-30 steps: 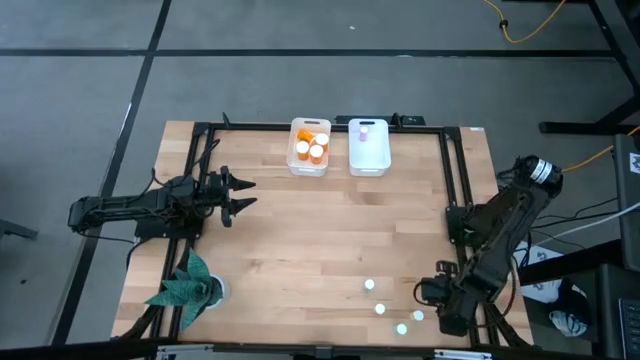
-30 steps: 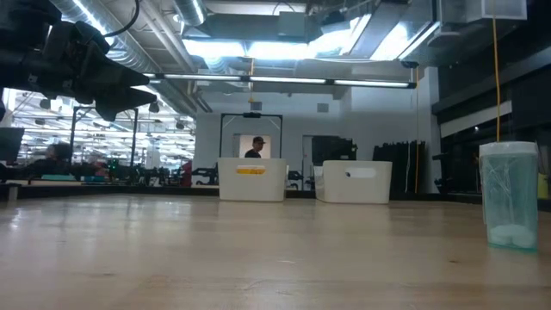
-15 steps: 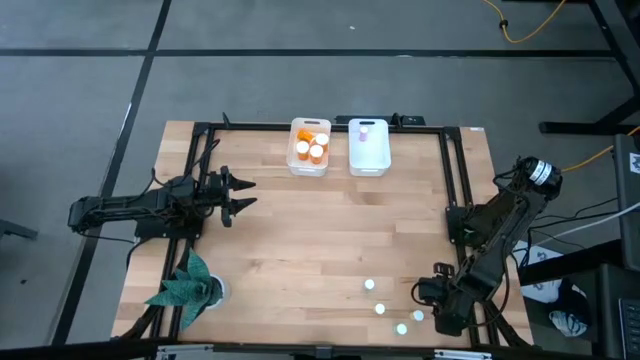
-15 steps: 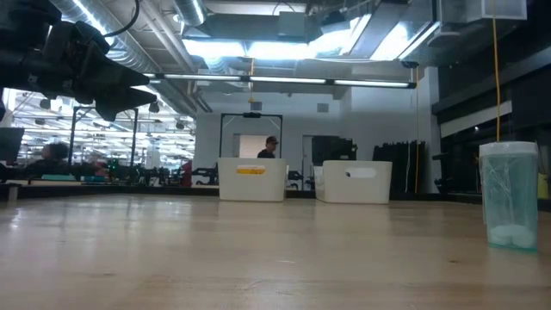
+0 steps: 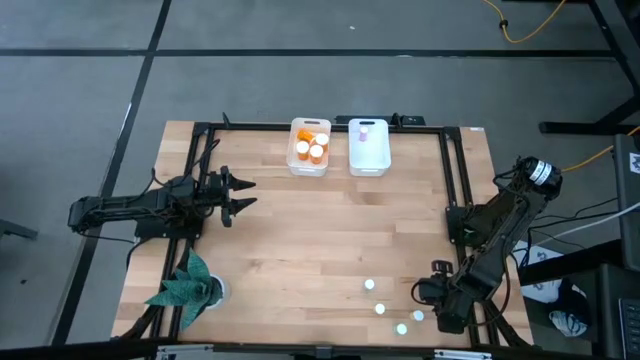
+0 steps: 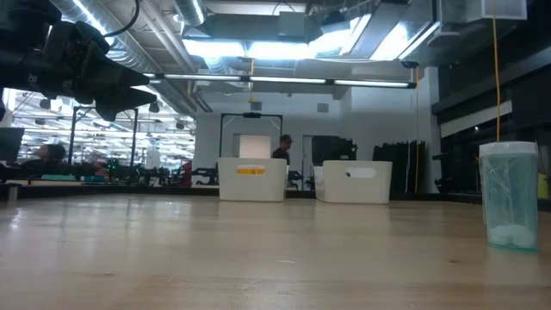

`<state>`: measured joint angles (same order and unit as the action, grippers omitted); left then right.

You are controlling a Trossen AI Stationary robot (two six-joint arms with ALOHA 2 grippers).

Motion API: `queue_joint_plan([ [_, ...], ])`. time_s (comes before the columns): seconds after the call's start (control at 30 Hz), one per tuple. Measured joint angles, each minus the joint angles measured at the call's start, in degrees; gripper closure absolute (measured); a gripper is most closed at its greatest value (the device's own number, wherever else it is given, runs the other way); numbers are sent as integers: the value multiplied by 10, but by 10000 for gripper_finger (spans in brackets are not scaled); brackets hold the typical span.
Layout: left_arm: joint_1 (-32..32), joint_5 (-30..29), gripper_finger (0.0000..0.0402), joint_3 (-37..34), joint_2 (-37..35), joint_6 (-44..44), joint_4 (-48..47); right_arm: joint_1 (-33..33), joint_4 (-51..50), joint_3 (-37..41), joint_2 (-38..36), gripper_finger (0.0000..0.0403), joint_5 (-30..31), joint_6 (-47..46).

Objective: Pick and place medicine bottles into bin by pill shape (circle, oval)
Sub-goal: Put the yellow tablet bottle into the right white bin

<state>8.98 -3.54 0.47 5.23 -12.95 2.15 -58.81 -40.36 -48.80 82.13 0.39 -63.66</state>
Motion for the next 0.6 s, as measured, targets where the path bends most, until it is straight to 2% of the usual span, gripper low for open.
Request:
queue_joint_plan([
  [0.23,0,0,165,0,0,0,0,0,5,0,0,194,1,43],
  [0.43,0,0,165,0,0,0,0,0,38,0,0,194,-5,131],
  [0.6,0,0,165,0,0,0,0,0,60,0,7,194,-5,146],
])
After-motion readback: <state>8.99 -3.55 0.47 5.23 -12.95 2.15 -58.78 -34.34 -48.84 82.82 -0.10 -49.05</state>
